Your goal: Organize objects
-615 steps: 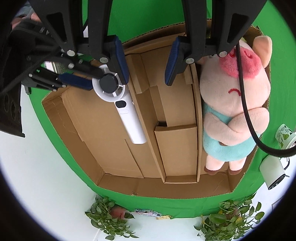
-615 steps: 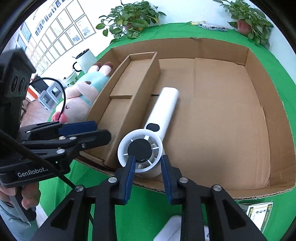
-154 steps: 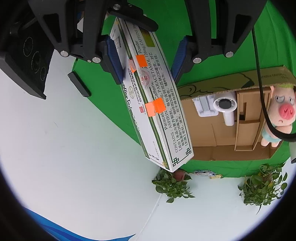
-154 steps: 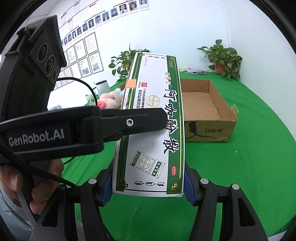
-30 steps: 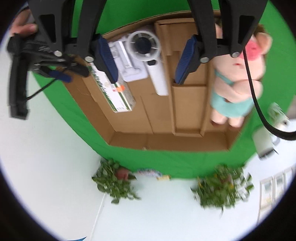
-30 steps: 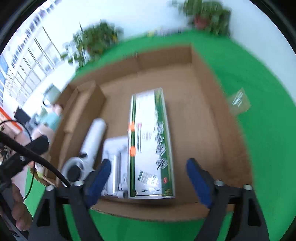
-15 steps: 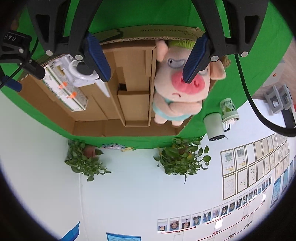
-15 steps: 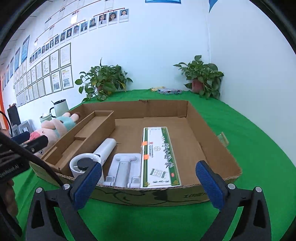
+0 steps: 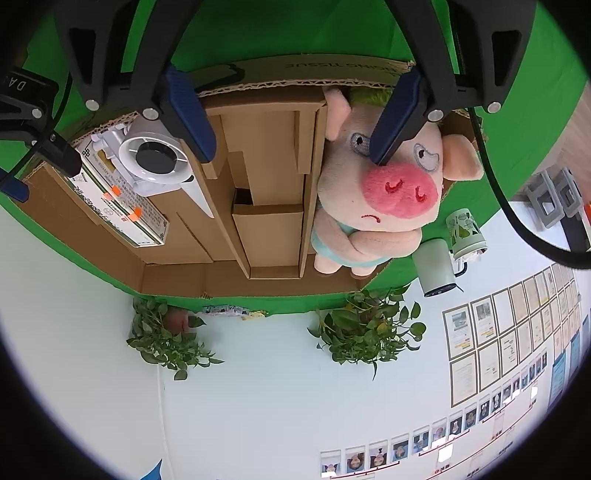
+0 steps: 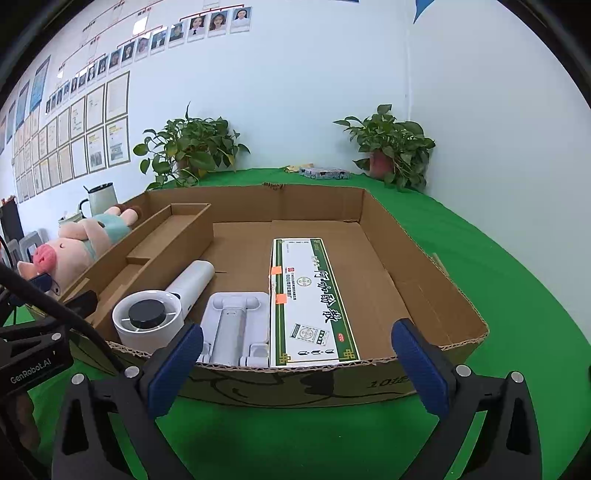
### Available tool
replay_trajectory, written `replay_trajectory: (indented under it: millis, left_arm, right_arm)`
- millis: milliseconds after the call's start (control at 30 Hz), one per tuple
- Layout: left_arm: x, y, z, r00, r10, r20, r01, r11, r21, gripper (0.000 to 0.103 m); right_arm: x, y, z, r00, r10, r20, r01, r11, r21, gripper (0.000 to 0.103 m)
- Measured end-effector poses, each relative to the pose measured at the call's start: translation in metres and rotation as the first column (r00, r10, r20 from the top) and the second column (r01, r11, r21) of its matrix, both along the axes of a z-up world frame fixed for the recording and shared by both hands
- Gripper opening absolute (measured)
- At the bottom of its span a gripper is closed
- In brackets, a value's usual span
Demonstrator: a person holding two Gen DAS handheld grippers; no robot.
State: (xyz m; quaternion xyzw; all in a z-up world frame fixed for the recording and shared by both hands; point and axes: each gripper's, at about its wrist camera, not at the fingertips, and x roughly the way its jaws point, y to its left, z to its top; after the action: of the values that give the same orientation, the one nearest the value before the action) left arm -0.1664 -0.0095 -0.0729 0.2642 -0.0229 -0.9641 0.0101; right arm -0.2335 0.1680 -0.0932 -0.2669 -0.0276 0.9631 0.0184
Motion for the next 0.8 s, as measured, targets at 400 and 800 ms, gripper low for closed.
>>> replay_trajectory:
  millis: [400,800]
  left_arm:
    - [-0.0017,-0.0016,-0.0008,1.000,0.006,0.011,-0.006,1.000,0.011,0.089]
    - [-0.0013,-0.0017,-0.0020,1.000,0.008,0.014,-0.008,1.000,0.018,0.091]
  right_arm:
    - [-0.0004,0.0015,0.0002,1.000,0.003,-0.001,-0.003,1.000,-0.006,0.103]
    - [0.0000,0.0012,0.0003,1.000,0.002,-0.001,-0.002,1.000,-0.006,0.103]
